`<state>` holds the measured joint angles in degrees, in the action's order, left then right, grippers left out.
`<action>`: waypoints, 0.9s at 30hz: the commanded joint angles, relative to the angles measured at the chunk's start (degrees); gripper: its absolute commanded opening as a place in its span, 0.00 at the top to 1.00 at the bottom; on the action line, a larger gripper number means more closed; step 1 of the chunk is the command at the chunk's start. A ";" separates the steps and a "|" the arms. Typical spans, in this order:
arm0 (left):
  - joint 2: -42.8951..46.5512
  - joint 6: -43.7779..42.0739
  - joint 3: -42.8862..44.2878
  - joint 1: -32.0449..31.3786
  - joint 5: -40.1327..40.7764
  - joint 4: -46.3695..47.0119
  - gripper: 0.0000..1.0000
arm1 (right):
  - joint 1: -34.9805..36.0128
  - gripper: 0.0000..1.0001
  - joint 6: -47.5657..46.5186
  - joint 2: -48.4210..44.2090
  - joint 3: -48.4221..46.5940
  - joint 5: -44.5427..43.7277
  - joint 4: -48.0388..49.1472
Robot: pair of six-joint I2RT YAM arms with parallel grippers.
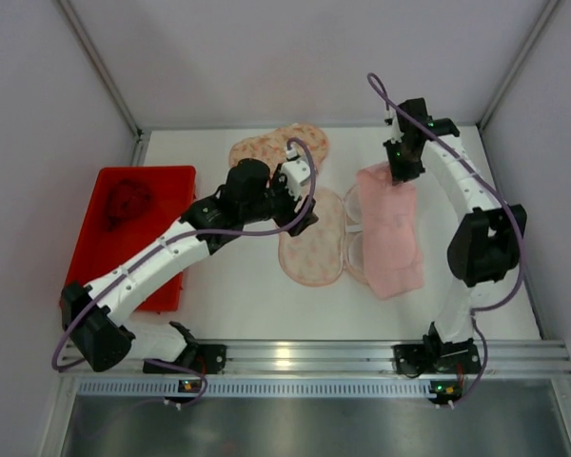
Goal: Place the bra in the laundry bag and zip it closed
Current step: Place the bra in the laundry bag, then adjust the laundry bag at the center of the board, then adjust the bra in the laundry bag.
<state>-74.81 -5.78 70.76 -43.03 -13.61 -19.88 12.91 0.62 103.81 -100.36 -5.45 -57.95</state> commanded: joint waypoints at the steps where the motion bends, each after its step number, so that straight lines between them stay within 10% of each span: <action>1: -1.74 2.35 -1.85 0.31 0.94 1.42 0.30 | -3.06 0.72 0.25 5.60 -6.93 10.97 2.59; 4: -5.43 5.60 -2.64 1.62 -0.09 0.55 0.30 | -5.43 0.18 0.17 9.13 -11.52 17.74 -0.58; 7: -9.74 9.82 -2.82 5.22 -3.08 0.28 0.34 | -8.42 0.10 -0.01 5.89 -10.74 20.39 -0.58; 18: -23.45 4.20 -4.84 10.86 -2.22 0.28 0.51 | -18.00 0.43 -11.52 -17.14 28.15 27.16 -0.15; 27: -26.18 5.34 -7.39 10.86 -0.89 -1.57 0.56 | -18.27 0.53 -10.03 -13.99 36.63 30.76 7.59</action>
<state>-101.54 -0.54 64.58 -32.12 -15.03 -21.17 -5.39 -9.15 89.03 -63.77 22.09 -56.69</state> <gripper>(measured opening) 0.441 0.484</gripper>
